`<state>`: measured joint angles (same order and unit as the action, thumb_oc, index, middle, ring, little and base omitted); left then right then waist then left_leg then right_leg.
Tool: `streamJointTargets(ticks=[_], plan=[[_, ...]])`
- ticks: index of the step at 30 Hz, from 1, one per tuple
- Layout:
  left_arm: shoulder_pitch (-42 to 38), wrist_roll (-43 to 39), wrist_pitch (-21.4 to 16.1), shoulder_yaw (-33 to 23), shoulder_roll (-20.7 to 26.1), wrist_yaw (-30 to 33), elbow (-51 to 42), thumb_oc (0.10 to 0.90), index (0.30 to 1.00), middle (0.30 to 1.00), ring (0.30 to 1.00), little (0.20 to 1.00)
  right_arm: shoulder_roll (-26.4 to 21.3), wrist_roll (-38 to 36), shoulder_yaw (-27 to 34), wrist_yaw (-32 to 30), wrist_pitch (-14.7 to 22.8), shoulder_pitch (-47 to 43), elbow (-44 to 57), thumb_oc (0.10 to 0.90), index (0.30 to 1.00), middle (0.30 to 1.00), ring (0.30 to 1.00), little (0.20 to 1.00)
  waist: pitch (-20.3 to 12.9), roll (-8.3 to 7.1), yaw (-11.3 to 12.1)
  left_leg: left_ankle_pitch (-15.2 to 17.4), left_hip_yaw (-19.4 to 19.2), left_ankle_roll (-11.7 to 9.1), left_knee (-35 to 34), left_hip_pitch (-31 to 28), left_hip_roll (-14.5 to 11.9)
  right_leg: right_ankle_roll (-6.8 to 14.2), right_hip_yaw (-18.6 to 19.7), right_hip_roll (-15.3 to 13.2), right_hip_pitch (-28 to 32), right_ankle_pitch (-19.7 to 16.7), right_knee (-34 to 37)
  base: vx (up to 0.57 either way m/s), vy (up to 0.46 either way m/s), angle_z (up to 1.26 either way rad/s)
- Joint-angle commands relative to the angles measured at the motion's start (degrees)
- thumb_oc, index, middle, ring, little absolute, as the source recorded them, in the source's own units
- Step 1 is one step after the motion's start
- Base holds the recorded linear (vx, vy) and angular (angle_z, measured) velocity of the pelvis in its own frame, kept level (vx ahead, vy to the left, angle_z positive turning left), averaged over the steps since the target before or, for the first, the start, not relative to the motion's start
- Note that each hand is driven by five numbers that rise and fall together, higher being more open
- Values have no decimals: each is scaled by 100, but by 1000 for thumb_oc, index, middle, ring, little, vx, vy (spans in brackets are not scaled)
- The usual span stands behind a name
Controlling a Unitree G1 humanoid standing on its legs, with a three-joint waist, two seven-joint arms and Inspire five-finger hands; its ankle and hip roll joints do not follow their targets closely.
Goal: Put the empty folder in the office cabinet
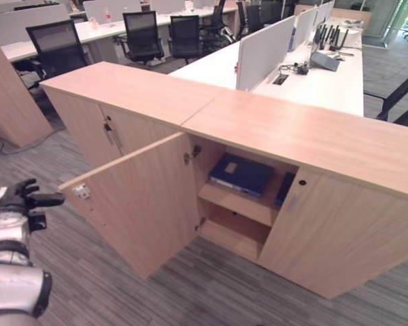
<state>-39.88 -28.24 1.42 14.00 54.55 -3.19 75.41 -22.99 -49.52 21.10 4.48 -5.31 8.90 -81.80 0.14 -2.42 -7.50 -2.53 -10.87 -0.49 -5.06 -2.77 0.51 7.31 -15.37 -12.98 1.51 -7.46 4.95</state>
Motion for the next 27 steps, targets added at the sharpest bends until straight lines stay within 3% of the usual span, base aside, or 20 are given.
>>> streamJointTargets(ticks=[1,5,10,17,19,23,27], plan=[[-978,7,-414,-89,-275,-258,-304,800,900,900,900,900,-605,65,133,81,120,-413,-507,800,900,900,900,900,101,526,111,699,-241,10,6,-239,79,732,-461,-225,153,-176,-26,-9,3,9],[-820,-186,-424,79,-550,-388,-797,800,900,900,900,900,-546,55,107,96,82,-403,-488,800,900,900,900,900,103,529,163,706,-183,19,6,-243,103,741,-552,-251,195,-167,-23,-7,-5,12],[-132,-547,-442,226,-817,-499,-2312,800,900,900,900,900,-431,70,102,103,36,-355,-470,800,900,900,900,900,129,512,291,689,-107,19,6,-230,110,744,-700,-276,252,-152,-19,-19,-19,14],[2300,-697,-573,134,-1172,-795,-6059,800,900,900,900,900,-177,176,201,-39,99,-309,-452,800,900,900,900,900,183,459,537,712,95,31,6,-204,124,722,-894,-300,325,-46,1,-25,-31,18],[3213,-702,-595,133,-1616,-1000,-7200,800,900,900,900,900,-49,156,263,-98,166,-340,-455,800,900,900,900,900,207,426,619,739,144,49,6,-229,125,696,-893,-297,351,0,5,-16,-43,17],[3874,-1120,-474,282,-2261,-1182,-7765,800,900,900,900,900,48,87,194,-184,236,-422,-439,800,900,900,900,900,230,421,672,761,189,76,6,-250,117,647,-867,-286,378,41,5,-14,-32,11],[4093,-1313,-405,378,-2448,-1302,-7972,800,900,900,900,900,53,181,113,-232,245,-445,-397,800,900,900,900,900,250,439,673,756,223,73,6,-244,100,610,-859,-260,377,81,5,-24,-33,-3]])
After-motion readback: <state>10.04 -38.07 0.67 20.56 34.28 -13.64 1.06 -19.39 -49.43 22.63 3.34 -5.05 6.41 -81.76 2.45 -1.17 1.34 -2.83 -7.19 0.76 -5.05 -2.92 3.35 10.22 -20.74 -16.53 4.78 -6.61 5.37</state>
